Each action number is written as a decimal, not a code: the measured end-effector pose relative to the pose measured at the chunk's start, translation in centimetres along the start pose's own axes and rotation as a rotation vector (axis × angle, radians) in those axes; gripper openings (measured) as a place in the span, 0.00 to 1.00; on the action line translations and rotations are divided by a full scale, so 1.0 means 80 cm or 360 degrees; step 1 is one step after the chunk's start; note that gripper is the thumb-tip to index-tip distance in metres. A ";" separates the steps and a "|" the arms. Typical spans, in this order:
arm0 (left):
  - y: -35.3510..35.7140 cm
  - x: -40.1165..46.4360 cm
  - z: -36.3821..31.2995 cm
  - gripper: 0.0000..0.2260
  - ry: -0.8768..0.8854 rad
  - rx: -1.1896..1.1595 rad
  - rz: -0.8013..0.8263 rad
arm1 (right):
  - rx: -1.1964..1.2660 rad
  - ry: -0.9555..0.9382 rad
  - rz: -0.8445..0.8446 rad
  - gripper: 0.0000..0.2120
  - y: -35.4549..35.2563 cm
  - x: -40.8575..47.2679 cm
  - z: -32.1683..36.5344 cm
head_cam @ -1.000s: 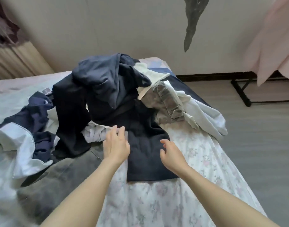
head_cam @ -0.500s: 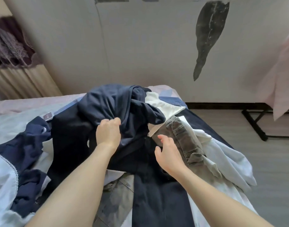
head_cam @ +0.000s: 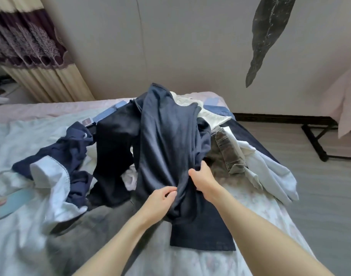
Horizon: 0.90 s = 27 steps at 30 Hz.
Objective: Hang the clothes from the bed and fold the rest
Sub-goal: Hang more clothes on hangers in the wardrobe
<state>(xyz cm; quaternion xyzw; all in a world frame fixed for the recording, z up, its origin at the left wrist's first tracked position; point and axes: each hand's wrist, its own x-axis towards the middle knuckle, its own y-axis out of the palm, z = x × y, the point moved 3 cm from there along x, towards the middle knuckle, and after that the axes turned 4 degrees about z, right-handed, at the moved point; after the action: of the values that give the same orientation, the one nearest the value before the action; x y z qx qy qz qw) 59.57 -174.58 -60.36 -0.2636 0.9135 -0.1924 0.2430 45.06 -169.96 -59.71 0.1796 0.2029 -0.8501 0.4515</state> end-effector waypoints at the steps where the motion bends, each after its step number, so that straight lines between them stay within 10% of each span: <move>1: 0.001 -0.013 0.002 0.12 -0.0011 0.0098 0.0124 | -0.0154 -0.0027 0.0077 0.20 -0.002 -0.016 -0.013; 6: 0.021 -0.097 0.021 0.11 -0.0639 0.0606 0.1173 | -0.1316 0.0490 0.1253 0.06 0.003 -0.131 -0.105; 8: 0.018 -0.105 0.019 0.09 -0.0655 0.0657 0.1072 | -0.1656 0.0567 0.1449 0.05 -0.003 -0.157 -0.116; 12: 0.008 -0.082 0.008 0.12 -0.0385 0.0884 0.0391 | -0.1443 0.0081 0.0738 0.11 -0.026 -0.141 -0.093; 15: 0.025 -0.073 0.027 0.27 -0.0449 0.0645 0.0351 | -0.1146 -0.0020 0.0472 0.07 -0.038 -0.125 -0.099; 20: 0.095 -0.091 0.088 0.38 -0.0584 0.0448 0.0464 | -0.0713 0.0447 0.0700 0.49 0.007 -0.142 -0.177; 27: 0.081 -0.137 0.086 0.09 -0.0515 0.0547 0.0155 | -0.1086 0.0239 0.0382 0.19 0.036 -0.185 -0.196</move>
<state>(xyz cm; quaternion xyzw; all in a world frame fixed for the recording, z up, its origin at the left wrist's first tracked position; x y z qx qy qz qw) 68.97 -164.69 -65.25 -0.2014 0.8281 -0.2884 0.4365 57.23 -153.20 -66.34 0.1033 0.4847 -0.6590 0.5657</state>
